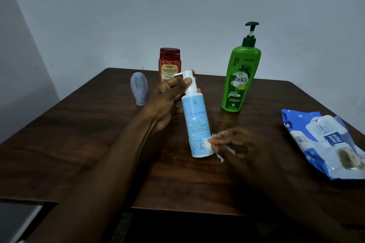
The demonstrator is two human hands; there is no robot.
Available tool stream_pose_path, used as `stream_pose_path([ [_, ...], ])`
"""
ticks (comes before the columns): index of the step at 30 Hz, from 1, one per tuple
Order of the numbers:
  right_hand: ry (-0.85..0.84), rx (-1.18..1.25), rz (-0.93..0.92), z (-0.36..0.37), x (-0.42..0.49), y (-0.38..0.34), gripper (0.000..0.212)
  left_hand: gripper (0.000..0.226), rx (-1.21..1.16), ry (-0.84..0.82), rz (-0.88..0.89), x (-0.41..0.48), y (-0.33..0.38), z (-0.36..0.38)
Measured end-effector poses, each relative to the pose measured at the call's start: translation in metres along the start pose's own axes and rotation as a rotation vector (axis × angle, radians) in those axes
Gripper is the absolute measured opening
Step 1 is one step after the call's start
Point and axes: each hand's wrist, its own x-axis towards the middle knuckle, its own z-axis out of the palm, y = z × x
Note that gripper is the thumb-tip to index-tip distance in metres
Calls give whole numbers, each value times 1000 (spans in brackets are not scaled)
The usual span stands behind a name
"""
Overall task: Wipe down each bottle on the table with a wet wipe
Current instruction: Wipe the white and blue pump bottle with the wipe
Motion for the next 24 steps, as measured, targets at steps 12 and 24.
stream_pose_path([
  [12,173,-67,-101,1,69,-24,16,18,71,10,0,-5,-2,3],
  [24,148,-233,-247,0,62,-35,15,26,67,47,20,-2,-5,8],
])
